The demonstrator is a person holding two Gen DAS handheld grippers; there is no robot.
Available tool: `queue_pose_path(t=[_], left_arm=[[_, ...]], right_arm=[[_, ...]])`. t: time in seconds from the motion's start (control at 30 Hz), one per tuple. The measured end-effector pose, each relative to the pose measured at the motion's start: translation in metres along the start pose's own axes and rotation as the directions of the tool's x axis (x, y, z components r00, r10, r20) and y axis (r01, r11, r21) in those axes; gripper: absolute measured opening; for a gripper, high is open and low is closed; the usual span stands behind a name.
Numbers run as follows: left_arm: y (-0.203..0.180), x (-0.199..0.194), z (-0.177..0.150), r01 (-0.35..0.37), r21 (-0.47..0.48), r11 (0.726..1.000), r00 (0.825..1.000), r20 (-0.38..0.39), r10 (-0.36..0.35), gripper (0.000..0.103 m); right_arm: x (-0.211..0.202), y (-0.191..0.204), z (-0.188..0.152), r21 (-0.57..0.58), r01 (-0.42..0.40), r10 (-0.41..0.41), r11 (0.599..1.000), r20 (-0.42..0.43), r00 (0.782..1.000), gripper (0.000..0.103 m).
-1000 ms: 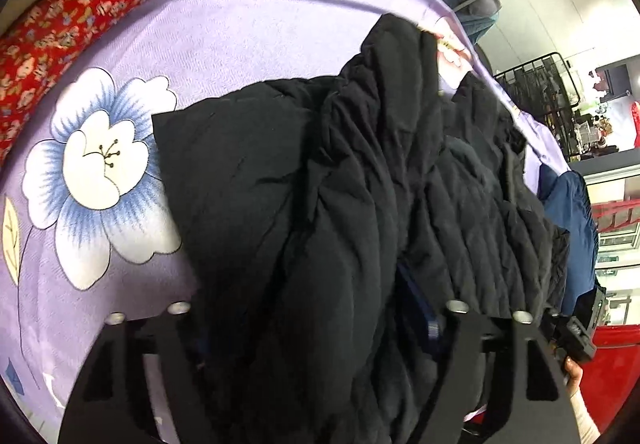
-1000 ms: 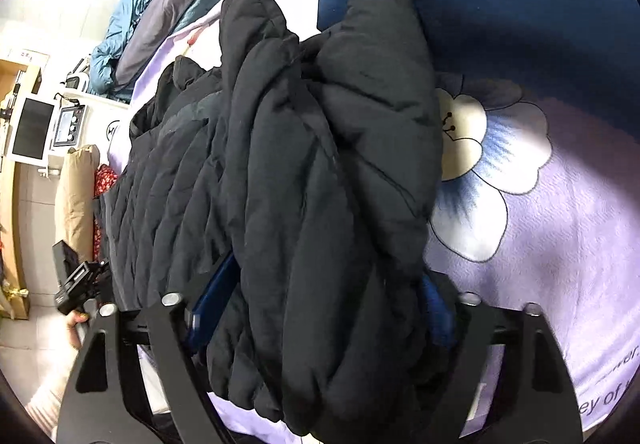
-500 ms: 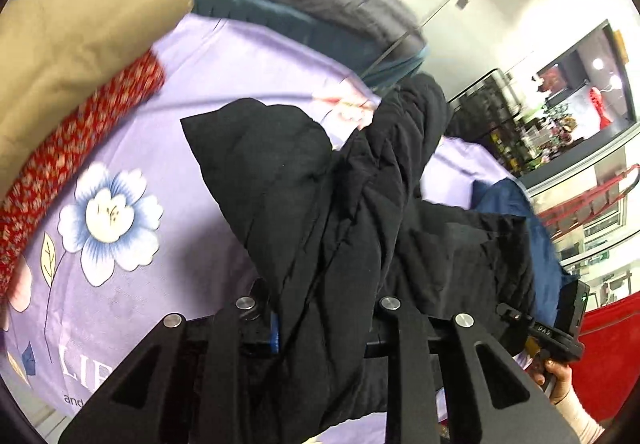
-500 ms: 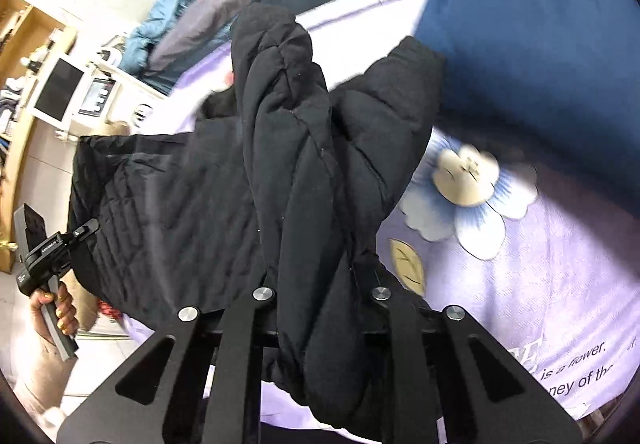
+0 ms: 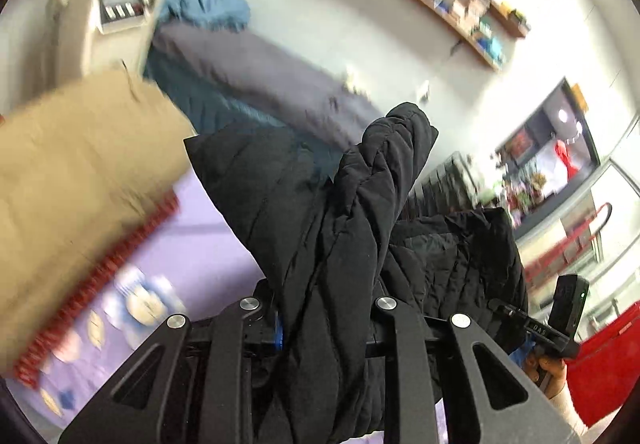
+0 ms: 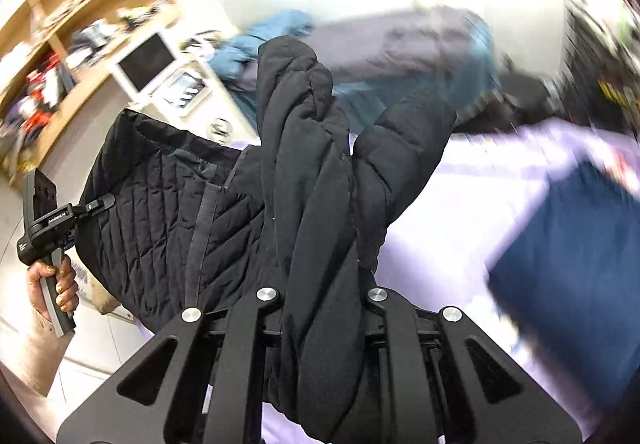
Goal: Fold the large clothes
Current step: 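Carry the folded jacket with both grippers onto the beige cushion pile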
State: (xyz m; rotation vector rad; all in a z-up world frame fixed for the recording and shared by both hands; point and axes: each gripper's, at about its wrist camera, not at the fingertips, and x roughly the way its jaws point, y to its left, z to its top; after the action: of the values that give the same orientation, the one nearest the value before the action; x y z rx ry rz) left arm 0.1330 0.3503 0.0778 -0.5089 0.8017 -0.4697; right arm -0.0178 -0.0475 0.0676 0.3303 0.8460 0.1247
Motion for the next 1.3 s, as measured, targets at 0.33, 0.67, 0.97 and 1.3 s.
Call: queue_pose_path(t=[0.33,0.67,0.97,1.3], left_arm=[[0.098,-0.171,0.055,-0.200,-0.139,0.970,0.909,0.343,0.236,0.021],[0.212,-0.238,0.034,-0.370,-0.400,0.839,0.776,0.363,0.515,0.021],[0.314,-0.213,-0.006,-0.351,-0.604,0.716,0.803,0.198,0.561,0.027],[0.357,-0.201,-0.027,-0.263,-0.715,0.647,0.819,0.189,0.542,0.050]], right_arm=[[0.097,0.154,0.143,-0.348,-0.260,0.275,0.901,-0.004,0.961,0.014],[0.292,0.318,0.232,-0.445,-0.489,0.423,0.750,-0.245,0.872,0.014],[0.441,0.322,0.217,-0.329,-0.393,0.265,0.859,-0.371,0.890,0.016],[0.493,0.298,0.202,-0.266,-0.337,0.196,0.903,-0.443,0.875,0.036]])
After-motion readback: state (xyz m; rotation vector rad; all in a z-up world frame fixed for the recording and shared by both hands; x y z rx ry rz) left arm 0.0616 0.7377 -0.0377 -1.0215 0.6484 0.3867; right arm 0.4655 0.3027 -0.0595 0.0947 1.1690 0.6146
